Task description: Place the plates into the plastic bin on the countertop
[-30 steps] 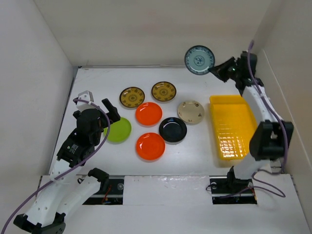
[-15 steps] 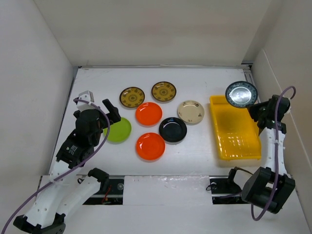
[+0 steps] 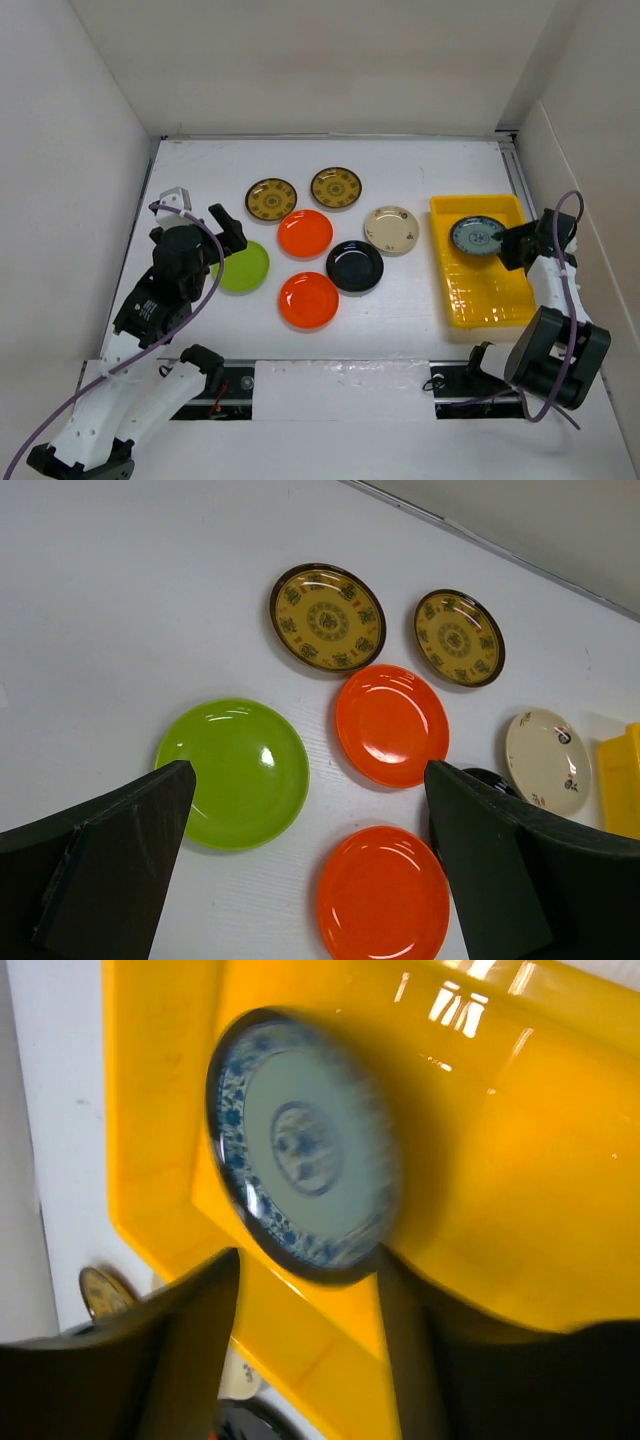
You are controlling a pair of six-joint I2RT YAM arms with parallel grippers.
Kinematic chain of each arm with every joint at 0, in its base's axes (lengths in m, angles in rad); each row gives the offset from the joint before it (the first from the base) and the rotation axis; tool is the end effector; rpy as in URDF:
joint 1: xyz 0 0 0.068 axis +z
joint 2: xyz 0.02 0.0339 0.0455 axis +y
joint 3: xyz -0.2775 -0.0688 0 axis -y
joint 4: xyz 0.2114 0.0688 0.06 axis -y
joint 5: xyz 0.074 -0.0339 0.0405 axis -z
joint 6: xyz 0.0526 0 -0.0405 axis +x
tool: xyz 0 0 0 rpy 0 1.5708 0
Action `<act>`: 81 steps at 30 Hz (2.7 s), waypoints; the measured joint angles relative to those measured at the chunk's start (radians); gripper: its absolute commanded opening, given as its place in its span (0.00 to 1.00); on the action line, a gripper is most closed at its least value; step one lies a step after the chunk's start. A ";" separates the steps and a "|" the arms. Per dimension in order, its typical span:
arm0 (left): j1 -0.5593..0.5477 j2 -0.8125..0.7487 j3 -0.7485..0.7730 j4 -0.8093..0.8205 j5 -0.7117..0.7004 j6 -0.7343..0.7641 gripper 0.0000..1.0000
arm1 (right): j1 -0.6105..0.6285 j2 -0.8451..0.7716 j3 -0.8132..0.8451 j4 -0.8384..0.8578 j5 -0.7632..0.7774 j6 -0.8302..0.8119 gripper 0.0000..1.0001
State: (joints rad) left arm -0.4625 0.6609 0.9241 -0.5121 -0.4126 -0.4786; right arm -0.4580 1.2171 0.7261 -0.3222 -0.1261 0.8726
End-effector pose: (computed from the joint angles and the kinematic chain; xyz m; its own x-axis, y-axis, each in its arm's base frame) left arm 0.1059 -0.0292 0.3667 -0.2238 -0.3599 -0.9058 -0.0474 0.9323 -0.3587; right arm 0.2050 -0.0937 0.2354 -0.1423 0.9174 -0.3718 0.7313 0.3505 0.5851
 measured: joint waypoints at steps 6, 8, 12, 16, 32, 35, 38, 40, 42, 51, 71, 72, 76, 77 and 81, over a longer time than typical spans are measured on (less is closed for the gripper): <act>0.000 0.012 0.000 0.000 -0.002 0.000 1.00 | 0.000 -0.082 -0.002 -0.013 -0.028 -0.019 1.00; 0.000 0.022 0.000 0.000 -0.002 0.000 1.00 | 0.004 -0.159 -0.002 -0.013 -0.040 -0.021 1.00; 0.000 0.037 0.000 0.000 -0.003 0.000 1.00 | 0.117 -0.256 0.010 0.043 -0.092 -0.024 1.00; 0.000 0.051 0.000 0.000 -0.006 0.000 1.00 | 0.435 -0.049 0.236 0.046 -0.103 -0.094 1.00; 0.000 0.097 0.000 0.000 0.016 0.008 1.00 | 0.715 1.203 1.343 -0.231 -0.272 -0.391 0.93; 0.000 0.109 0.000 0.000 0.019 0.010 1.00 | 0.732 1.228 1.404 -0.251 -0.275 -0.398 0.91; 0.000 0.109 0.000 0.000 0.020 0.011 1.00 | 0.742 1.241 1.438 -0.256 -0.274 -0.398 0.82; 0.000 0.108 0.000 0.000 0.020 0.011 1.00 | 0.745 1.251 1.445 -0.256 -0.272 -0.394 0.74; 0.000 0.106 0.000 0.000 0.020 0.011 1.00 | 0.744 1.265 1.445 -0.258 -0.269 -0.385 0.62; 0.000 0.097 0.000 0.000 0.024 0.011 1.00 | 0.705 1.305 1.431 -0.243 -0.296 -0.311 0.00; 0.000 0.100 0.000 -0.001 0.004 0.010 1.00 | 0.325 0.170 0.312 0.158 -0.129 -0.084 0.00; 0.000 0.111 0.000 -0.003 -0.011 0.009 1.00 | 0.281 0.104 0.240 0.173 -0.114 -0.072 0.00; 0.026 0.216 0.070 -0.055 -0.051 -0.018 1.00 | 0.088 -0.056 0.005 0.163 -0.046 -0.047 0.00; 0.039 0.249 0.104 -0.062 -0.049 -0.027 1.00 | 0.061 -0.076 -0.031 0.145 -0.025 -0.041 0.00; 0.070 0.378 0.182 -0.035 0.002 -0.074 1.00 | 0.032 -0.119 -0.094 0.102 0.010 -0.034 0.00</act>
State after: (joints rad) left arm -0.3927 1.0393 1.1065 -0.5472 -0.4110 -0.5526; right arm -0.4263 1.0985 0.6319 -0.2199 -0.1165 0.8383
